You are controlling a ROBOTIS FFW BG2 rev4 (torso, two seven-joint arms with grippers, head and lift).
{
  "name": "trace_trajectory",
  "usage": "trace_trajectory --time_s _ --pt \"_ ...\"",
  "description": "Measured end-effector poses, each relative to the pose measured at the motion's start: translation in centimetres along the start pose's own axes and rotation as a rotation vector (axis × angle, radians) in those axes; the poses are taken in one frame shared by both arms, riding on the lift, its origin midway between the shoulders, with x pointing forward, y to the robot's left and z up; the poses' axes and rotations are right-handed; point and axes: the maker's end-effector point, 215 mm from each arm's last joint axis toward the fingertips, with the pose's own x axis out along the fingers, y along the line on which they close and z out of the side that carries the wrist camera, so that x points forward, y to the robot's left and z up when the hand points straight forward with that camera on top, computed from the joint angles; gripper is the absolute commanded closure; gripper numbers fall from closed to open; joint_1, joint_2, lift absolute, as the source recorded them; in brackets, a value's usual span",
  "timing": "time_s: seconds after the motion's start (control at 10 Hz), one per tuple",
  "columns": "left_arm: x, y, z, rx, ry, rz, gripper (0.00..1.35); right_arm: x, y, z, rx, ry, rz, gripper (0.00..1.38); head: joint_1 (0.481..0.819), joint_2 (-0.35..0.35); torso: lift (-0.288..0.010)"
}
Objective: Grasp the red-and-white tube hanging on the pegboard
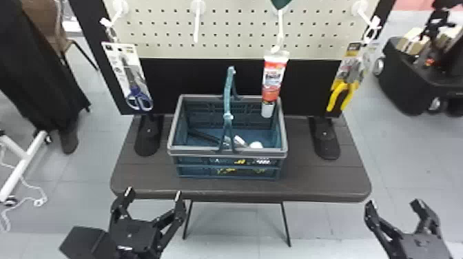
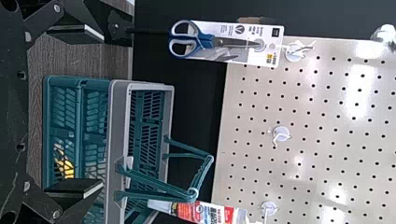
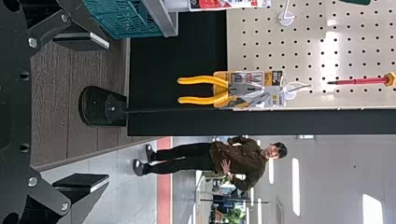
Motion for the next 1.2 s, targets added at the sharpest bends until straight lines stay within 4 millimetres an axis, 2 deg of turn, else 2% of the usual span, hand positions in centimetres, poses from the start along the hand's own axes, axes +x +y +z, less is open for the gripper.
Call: trace_trajectory --time_s 0.6,0.8,1.2 --pt "0.0 0.0 0.0 0.000 -0.001 0.000 0.21 0.7 0.7 0.4 -0.015 -0.002 0.028 0.26 0.819 0.008 -0.100" --pt "0.0 0.0 0.0 0.001 -0.001 0.001 0.21 2.5 2.1 1.7 -0.040 -0.006 0.089 0.22 0.819 0.008 -0.100" --pt "0.0 0.1 0.0 0.001 -0.001 0.000 0.21 7.7 4.6 2.8 -0.019 0.010 0.223 0.22 0.819 0.008 -0.100"
